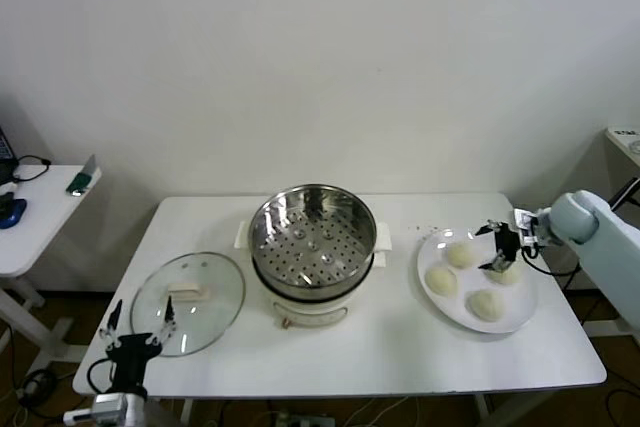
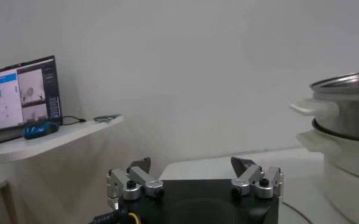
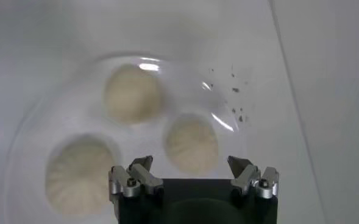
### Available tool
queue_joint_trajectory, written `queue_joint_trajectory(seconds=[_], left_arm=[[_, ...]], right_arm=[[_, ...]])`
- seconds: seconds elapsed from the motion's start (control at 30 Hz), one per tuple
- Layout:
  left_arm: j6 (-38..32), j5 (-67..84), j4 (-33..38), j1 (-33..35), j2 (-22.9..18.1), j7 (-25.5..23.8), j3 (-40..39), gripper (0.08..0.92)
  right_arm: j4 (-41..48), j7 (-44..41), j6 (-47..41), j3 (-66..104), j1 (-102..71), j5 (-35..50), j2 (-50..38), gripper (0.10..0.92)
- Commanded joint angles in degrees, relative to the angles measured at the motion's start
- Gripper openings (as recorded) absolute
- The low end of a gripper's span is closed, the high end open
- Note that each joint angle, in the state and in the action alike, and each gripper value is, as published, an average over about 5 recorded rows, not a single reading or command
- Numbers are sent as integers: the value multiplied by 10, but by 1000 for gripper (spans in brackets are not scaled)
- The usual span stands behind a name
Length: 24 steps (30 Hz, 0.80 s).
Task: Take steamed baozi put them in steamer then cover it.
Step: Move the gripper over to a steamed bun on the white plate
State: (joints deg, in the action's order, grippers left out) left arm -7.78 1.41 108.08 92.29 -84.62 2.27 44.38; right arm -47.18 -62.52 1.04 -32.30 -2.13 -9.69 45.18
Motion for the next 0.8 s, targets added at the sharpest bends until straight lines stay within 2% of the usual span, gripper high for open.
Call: queue_joint_trajectory(seconds=[0.03,0.13,0.4,0.8], left_arm=[[-4,8,-7,-2,7,0,5,823],[-6,10,-12,-2,12,0,7,823],[-6,13,-21,-4,14,1,11,823],[-7,12,-28,-5,19,3,15,823]], right_arm=[[109,-31,10,-98,87,-28,60,823],[149,-27,18,-93,84,-42,89,823],[192,-23,22,-92,71,-41,136,823],[223,-19,32,-90,63,-46,174,823]])
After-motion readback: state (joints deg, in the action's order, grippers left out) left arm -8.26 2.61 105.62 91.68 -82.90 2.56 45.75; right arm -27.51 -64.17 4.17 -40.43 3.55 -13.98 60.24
